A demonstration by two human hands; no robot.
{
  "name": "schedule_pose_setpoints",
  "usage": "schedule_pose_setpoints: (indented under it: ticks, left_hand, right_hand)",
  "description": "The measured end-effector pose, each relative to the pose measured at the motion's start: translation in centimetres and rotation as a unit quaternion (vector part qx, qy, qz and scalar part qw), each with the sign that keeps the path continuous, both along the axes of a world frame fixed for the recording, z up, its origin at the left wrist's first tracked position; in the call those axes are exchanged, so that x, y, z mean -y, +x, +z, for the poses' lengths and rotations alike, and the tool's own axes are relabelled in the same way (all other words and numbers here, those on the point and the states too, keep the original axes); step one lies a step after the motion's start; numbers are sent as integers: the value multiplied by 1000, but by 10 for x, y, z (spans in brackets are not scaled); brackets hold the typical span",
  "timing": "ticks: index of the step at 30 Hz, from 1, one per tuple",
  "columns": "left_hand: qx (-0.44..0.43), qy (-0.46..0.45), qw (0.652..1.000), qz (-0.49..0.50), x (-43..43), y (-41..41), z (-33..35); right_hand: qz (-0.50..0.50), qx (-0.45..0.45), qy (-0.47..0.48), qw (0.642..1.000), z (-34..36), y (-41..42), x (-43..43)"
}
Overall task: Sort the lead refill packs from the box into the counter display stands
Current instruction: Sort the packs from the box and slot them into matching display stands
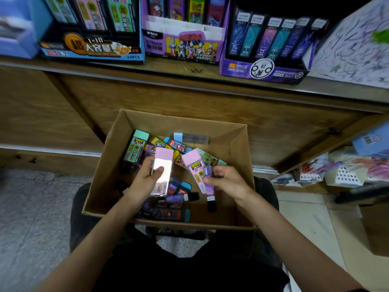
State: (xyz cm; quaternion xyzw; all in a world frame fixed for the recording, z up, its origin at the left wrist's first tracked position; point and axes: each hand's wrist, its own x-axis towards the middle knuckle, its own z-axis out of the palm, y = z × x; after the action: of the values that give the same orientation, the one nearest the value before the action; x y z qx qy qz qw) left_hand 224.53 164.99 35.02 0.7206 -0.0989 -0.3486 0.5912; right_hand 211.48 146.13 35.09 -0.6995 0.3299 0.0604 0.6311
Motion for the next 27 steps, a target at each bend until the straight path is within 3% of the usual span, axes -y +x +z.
schedule_pose_setpoints:
  ticks: [2,6,12,18,23,27]
  left_hand:
    - [-39,-37,998,13,6,-8,3]
    - [-79,-95,992,20,25,-26,20]
    - [-35,-149,987,44,44,-23,52]
    - [-19,-145,988,41,48,-9,75]
    - [-46,-139,988,45,46,13,90]
    - [-27,-152,987,43,42,26,104]
  right_hand:
    - [-56,38,71,995,15,3,-5]
    - [-75,85,109,987,48,10,-17]
    - [-52,124,89,987,83,17,-28]
    - [-86,142,14,986,105,25,-22]
    - [-109,166,17,980,128,28,-4]
    - [-60,165,50,983,142,34,7]
